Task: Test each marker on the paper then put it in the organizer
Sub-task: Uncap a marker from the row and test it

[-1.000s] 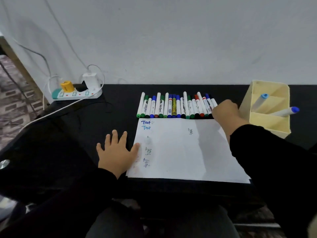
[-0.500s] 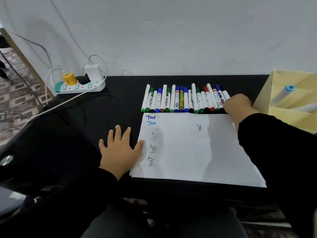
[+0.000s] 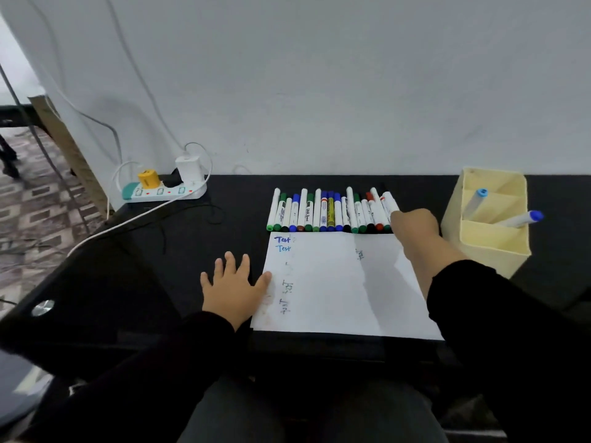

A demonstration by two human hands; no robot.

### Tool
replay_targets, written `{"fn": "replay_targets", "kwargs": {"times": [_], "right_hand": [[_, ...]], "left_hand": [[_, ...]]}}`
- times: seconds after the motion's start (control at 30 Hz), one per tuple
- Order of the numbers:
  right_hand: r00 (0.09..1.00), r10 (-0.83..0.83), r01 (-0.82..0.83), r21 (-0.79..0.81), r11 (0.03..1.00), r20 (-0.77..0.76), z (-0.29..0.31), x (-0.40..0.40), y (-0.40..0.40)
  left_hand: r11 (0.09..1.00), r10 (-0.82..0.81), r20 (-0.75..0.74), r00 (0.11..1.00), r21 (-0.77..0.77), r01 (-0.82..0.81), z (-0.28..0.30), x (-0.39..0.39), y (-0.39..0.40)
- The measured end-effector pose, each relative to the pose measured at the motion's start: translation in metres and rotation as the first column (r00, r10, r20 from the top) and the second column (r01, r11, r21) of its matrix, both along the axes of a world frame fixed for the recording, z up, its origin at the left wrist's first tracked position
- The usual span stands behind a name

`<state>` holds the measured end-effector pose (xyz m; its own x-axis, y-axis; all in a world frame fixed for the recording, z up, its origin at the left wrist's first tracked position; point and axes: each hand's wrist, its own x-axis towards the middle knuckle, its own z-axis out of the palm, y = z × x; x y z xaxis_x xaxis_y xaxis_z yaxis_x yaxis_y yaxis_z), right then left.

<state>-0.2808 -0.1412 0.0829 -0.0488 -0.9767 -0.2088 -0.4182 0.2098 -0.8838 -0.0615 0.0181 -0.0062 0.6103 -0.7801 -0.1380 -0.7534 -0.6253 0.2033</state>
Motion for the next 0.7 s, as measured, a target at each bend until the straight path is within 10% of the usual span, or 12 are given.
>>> {"fn": "replay_targets", "kwargs": {"times": [0.33, 0.7], "right_hand": [[0.968, 0.209, -0.218, 0.055, 0.974, 0.136, 0.022, -0.006, 0.059], [0.875, 0.296, -0.317, -0.007, 0.948, 0.383, 0.042, 0.005, 0.104]], "left_hand": [[0.898, -0.216, -0.470, 0.856, -0.440, -0.014, 0.049, -0.020, 0.023], [0.789, -0.397, -0.415, 0.819, -0.609, 0.074, 0.099, -0.063, 0.048]]}}
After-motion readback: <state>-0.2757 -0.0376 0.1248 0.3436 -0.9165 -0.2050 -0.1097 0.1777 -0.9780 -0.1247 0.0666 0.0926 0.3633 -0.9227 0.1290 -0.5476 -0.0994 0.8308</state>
